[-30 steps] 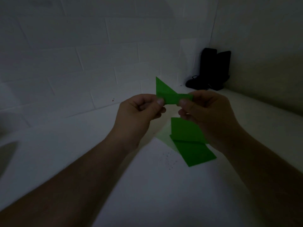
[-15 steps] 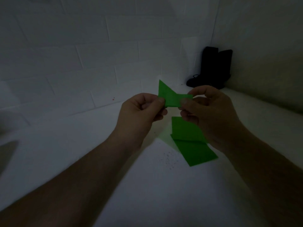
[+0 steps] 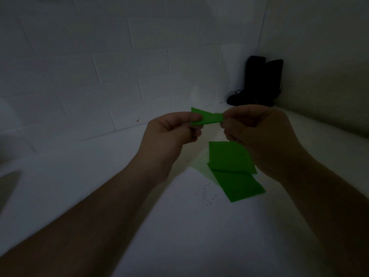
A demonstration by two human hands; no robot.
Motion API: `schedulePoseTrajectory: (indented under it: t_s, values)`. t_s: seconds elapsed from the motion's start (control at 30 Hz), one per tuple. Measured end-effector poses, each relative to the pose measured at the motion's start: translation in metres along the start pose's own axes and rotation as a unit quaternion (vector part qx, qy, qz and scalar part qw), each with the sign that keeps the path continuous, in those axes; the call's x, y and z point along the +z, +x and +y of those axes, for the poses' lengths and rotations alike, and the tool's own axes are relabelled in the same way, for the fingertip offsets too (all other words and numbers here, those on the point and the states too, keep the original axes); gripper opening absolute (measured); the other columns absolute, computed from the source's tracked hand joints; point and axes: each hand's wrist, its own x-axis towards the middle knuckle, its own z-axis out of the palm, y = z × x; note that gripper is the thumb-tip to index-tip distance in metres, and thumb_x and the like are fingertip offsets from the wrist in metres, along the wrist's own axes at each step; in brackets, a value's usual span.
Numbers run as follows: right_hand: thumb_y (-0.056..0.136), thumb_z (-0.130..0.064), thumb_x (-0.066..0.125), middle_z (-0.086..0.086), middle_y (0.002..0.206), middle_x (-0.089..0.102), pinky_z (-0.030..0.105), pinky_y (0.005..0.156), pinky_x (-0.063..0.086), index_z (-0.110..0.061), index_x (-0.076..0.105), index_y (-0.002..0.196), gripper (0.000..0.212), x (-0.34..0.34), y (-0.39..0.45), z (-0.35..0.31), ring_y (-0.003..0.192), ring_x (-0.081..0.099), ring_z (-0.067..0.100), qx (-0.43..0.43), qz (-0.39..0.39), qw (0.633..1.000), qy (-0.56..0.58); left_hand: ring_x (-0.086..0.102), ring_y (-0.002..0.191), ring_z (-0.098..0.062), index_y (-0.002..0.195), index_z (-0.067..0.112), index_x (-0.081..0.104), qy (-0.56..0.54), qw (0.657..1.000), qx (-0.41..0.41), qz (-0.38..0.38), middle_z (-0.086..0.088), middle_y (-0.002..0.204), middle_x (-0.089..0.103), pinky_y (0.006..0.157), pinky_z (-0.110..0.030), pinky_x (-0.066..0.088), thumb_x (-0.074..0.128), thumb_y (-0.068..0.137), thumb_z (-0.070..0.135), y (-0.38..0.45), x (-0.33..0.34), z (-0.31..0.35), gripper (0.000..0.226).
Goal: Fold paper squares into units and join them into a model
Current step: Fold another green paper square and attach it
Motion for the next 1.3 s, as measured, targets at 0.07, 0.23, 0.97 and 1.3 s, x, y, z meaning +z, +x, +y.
schedulePoseTrajectory:
  t_s: [0.07,0.23,0.97,1.3]
  values:
    - [0.078,0.004,0.078,-0.001,0.08,0.078,0.018,0.07,0.056,-0.018,0.075,0.087,0.024,0.0003,-0.001,-0.0003,0.075,0.074,0.011,-0.013,0.003,0.999,-0.034,0.07,0.082,-0.021,0.093,0.018,0.079,0.024,1.0,0.015,-0.006,-0.013,0.085,0.076,0.084,-0.035,0.056,0.068,0.084,-0.014,-0.0005,-0.0017,-0.001,0.035]
    - [0.081,-0.005,0.081,-0.008,0.075,0.075,0.017,0.067,0.054,-0.026,0.074,0.083,0.022,0.003,-0.002,0.0029,0.067,0.07,0.005,-0.057,0.038,0.991,-0.117,0.061,0.076,-0.019,0.09,0.026,0.08,0.093,0.993,0.075,0.005,-0.02,0.083,0.069,0.073,-0.029,0.052,0.08,0.086,0.008,-0.0033,-0.0007,-0.0034,0.018]
    - [0.088,-0.005,0.071,-0.003,0.083,0.076,0.042,0.085,0.059,-0.02,0.073,0.085,0.015,0.0021,0.0017,0.0054,0.08,0.072,0.014,0.085,0.0,0.996,0.01,0.074,0.08,-0.018,0.093,0.012,0.078,0.002,1.0,0.014,-0.016,-0.007,0.083,0.078,0.078,-0.03,0.061,0.074,0.088,0.001,-0.0003,0.0001,-0.006,0.013]
    - [0.084,0.002,0.073,0.006,0.086,0.078,0.032,0.069,0.06,-0.019,0.07,0.107,0.031,0.0034,-0.0021,0.0059,0.074,0.074,0.019,0.088,-0.019,0.996,0.031,0.073,0.078,-0.017,0.092,0.009,0.077,-0.003,0.999,-0.004,-0.044,-0.007,0.081,0.077,0.075,-0.027,0.059,0.069,0.091,-0.002,-0.0026,0.0043,-0.009,0.014]
